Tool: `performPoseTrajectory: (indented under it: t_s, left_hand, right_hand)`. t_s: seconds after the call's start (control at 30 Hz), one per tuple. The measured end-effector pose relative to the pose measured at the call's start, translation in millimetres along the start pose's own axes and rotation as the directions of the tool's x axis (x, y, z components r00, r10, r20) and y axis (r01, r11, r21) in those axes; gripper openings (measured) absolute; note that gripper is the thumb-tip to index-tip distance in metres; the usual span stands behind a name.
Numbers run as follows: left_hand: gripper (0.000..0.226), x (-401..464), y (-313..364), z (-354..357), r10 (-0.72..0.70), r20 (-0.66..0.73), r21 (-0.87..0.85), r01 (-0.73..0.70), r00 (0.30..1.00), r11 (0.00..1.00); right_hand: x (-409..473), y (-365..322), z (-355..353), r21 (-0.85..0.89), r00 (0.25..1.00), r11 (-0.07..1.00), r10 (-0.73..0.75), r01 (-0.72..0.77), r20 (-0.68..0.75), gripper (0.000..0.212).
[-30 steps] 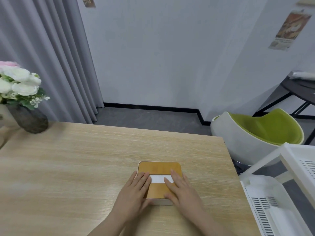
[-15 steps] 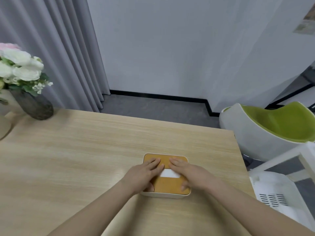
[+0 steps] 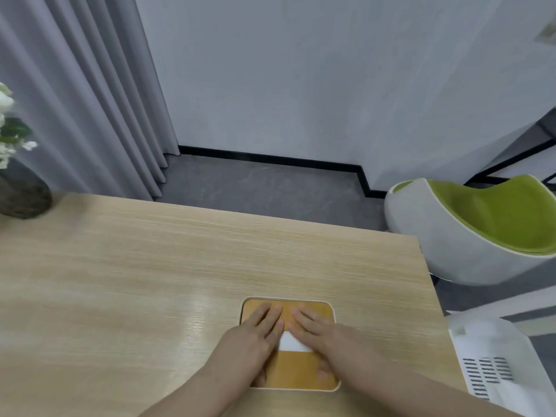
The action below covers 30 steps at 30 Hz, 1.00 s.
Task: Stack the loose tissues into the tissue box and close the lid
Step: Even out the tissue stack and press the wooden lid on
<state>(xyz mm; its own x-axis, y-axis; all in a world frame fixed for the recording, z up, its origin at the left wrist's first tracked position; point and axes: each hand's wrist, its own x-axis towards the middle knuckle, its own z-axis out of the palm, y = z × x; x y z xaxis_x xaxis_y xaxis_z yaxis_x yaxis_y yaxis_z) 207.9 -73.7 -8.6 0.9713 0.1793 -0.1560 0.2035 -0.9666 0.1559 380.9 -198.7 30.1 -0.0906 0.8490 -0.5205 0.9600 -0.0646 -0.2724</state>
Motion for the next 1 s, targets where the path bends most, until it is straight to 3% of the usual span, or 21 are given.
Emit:
performPoseTrajectory:
  t_s: [0.2,0.37,0.5,0.57,0.77,0.87,1.0]
  left_hand:
    - [0.087,5.9,0.2,3.1,0.016,-0.047,-0.061,-0.019,0.999,0.998]
    - [0.100,-0.7,2.3,11.8,0.000,-0.040,-0.094,-0.004,0.999,0.996]
    - [0.064,-5.3,-0.8,25.2,0.027,-0.114,-0.118,-0.040,0.993,0.992]
    - [0.065,-9.4,3.5,30.7,-0.014,-0.092,-0.099,0.005,0.996,0.995]
    - [0.061,-17.5,20.1,35.4,-0.116,-0.221,-0.109,0.094,0.968,0.990]
    - [0.064,-18.2,23.1,36.3,-0.128,-0.263,-0.127,0.097,0.956,0.987]
    - [0.063,-19.5,19.9,38.6,-0.092,-0.267,-0.067,0.077,0.959,0.995]
  right_hand:
    - [1.0,-1.2,0.3,0.057,1.000,0.998,0.004,-0.003,-0.013,0.083]
    - [-1.7,-7.6,8.4,0.037,0.997,0.998,0.043,-0.041,-0.059,0.083]
    - [0.3,-2.3,16.6,0.065,0.996,0.996,0.058,-0.054,-0.062,0.085]
    - [-2.9,-4.4,18.1,0.093,0.993,0.993,0.076,-0.067,-0.087,0.085]
    - [-11.6,-16.6,24.5,0.071,0.978,0.992,0.119,-0.109,-0.171,0.066]
    - [-15.4,-24.9,39.0,-0.004,0.938,0.982,0.180,-0.190,-0.296,0.051]
    - [-19.5,-35.5,55.4,0.041,0.900,0.947,0.317,-0.320,-0.299,0.058]
